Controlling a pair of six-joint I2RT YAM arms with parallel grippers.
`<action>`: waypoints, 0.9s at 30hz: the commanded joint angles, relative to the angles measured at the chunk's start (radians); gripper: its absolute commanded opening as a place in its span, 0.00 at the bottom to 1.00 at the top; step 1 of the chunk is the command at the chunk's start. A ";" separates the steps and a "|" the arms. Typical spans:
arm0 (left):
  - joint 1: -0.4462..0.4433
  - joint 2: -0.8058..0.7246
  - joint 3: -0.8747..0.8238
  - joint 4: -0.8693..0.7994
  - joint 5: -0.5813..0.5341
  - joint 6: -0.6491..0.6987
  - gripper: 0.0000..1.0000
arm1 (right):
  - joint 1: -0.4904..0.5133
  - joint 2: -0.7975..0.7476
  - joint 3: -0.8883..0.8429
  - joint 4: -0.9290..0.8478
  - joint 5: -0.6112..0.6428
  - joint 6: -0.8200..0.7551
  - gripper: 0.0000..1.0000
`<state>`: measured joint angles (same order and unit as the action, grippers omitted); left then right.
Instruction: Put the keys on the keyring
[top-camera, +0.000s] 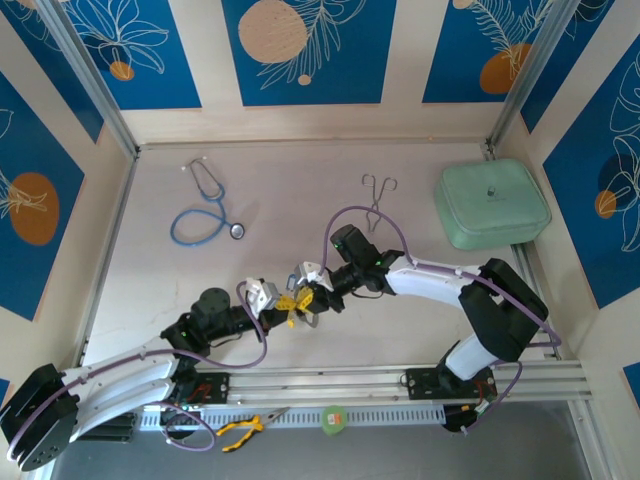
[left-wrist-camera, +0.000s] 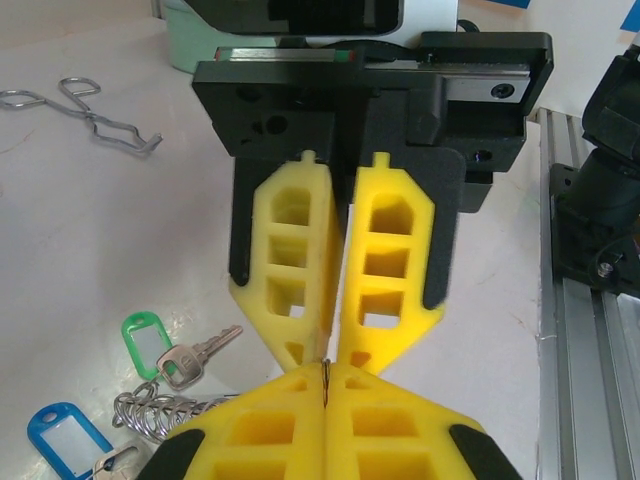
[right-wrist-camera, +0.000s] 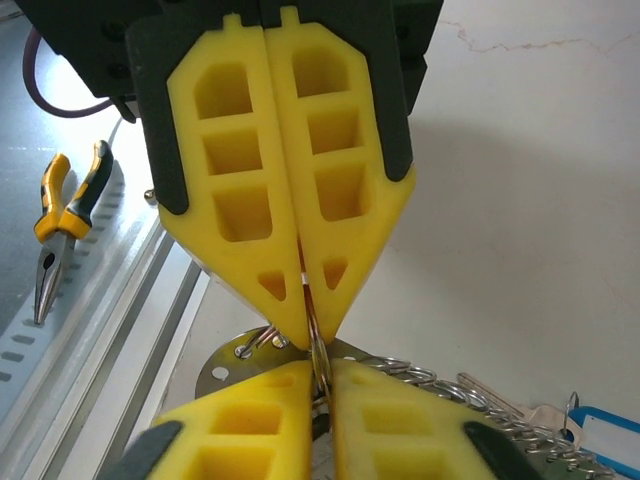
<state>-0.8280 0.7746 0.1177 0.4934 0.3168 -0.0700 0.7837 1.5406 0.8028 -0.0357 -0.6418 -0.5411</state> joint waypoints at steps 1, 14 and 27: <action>-0.005 -0.011 -0.006 0.054 0.015 0.011 0.00 | 0.002 0.005 0.018 0.000 -0.030 0.005 0.04; -0.005 -0.056 0.096 -0.269 -0.087 0.070 0.34 | 0.011 -0.018 0.136 -0.375 0.148 -0.162 0.00; -0.006 0.001 0.178 -0.366 -0.030 0.120 0.29 | 0.063 -0.006 0.229 -0.467 0.229 -0.187 0.00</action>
<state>-0.8280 0.7666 0.2634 0.1478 0.2588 0.0223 0.8333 1.5299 0.9962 -0.4633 -0.4053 -0.7109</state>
